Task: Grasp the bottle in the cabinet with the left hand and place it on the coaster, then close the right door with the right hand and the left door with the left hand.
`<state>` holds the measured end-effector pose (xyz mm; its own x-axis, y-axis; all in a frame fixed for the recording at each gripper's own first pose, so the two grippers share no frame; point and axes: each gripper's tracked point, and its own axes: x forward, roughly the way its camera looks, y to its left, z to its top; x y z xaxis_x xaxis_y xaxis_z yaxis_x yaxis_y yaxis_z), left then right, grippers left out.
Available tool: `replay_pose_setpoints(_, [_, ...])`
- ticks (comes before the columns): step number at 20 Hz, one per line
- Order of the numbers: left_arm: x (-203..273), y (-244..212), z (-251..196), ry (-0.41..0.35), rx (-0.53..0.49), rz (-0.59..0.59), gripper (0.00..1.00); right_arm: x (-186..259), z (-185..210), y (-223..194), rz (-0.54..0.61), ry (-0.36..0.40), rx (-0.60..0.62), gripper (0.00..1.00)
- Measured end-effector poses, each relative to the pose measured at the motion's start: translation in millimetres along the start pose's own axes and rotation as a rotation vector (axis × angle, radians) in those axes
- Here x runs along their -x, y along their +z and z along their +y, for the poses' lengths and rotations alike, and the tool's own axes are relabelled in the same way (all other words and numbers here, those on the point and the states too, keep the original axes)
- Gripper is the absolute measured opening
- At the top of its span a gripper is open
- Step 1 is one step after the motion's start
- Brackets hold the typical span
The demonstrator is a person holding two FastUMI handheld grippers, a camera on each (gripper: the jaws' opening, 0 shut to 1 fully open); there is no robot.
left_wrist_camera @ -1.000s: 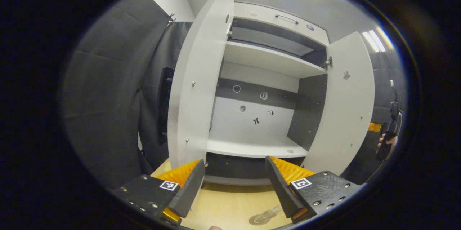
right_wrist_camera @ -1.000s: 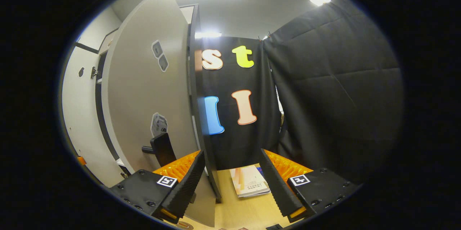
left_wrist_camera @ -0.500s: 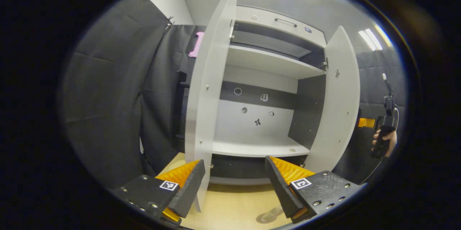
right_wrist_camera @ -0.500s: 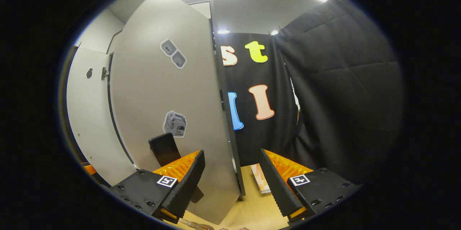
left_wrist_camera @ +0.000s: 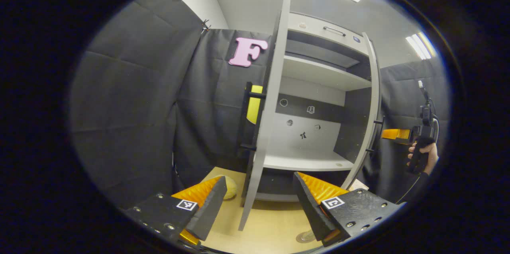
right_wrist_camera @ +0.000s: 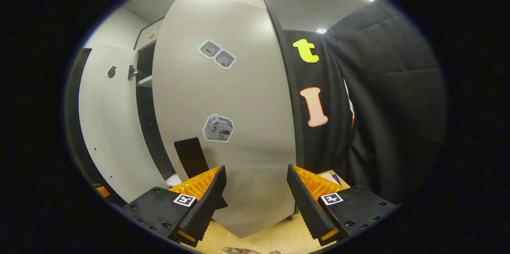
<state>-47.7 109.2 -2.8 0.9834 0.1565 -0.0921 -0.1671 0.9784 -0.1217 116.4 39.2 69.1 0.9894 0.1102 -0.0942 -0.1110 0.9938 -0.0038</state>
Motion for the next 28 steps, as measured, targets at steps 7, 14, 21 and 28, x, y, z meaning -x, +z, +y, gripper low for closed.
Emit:
replay_pose_setpoints(7, [-2,9,60,0.074,0.040,-0.013,0.97,14,1,-19,0.028,-0.029,0.004,0.98])
replay_pose_setpoints(14, [-19,45,119,0.124,0.016,-0.083,1.00,33,-16,-45,0.063,-0.084,-0.011,0.98])
replay_pose_setpoints(21, [-63,93,136,0.063,-0.027,-0.145,1.00,48,-27,-68,0.092,-0.107,-0.063,0.98])
replay_pose_setpoints(28, [-102,123,110,-0.033,-0.088,-0.169,0.97,59,-31,-81,0.118,-0.118,-0.070,0.98])
